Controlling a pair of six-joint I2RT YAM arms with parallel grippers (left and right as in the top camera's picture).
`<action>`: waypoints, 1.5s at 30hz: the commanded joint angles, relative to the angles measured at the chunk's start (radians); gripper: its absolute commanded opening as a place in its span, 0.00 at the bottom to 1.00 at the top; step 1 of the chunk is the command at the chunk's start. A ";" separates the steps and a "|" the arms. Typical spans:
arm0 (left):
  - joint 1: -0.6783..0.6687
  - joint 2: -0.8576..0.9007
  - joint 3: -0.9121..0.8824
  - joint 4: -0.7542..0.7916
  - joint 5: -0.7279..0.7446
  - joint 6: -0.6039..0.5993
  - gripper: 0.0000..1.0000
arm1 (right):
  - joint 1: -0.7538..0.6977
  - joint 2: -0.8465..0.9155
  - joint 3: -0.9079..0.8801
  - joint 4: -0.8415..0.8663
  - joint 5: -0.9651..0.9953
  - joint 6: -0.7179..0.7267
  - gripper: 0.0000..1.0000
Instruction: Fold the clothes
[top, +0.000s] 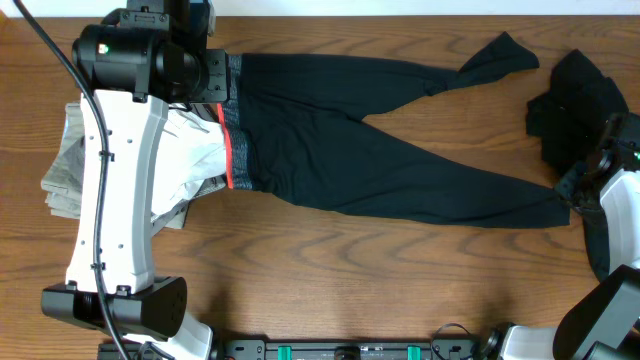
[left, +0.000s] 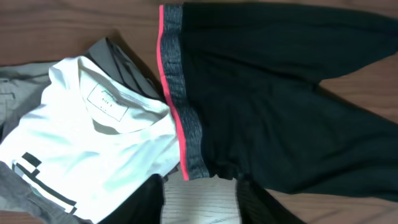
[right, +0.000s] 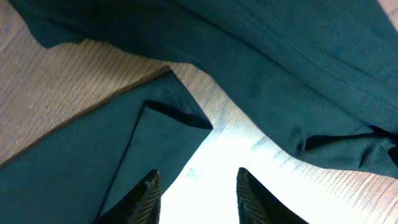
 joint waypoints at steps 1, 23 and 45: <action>-0.001 -0.006 0.011 -0.003 0.002 -0.005 0.44 | -0.007 0.007 0.007 0.011 0.002 0.012 0.43; -0.001 -0.006 -0.090 -0.077 0.002 -0.005 0.53 | -0.051 0.246 0.008 0.051 -0.254 -0.033 0.11; -0.001 -0.006 -0.093 -0.048 0.003 -0.005 0.53 | -0.079 0.245 0.014 0.151 -0.286 0.030 0.37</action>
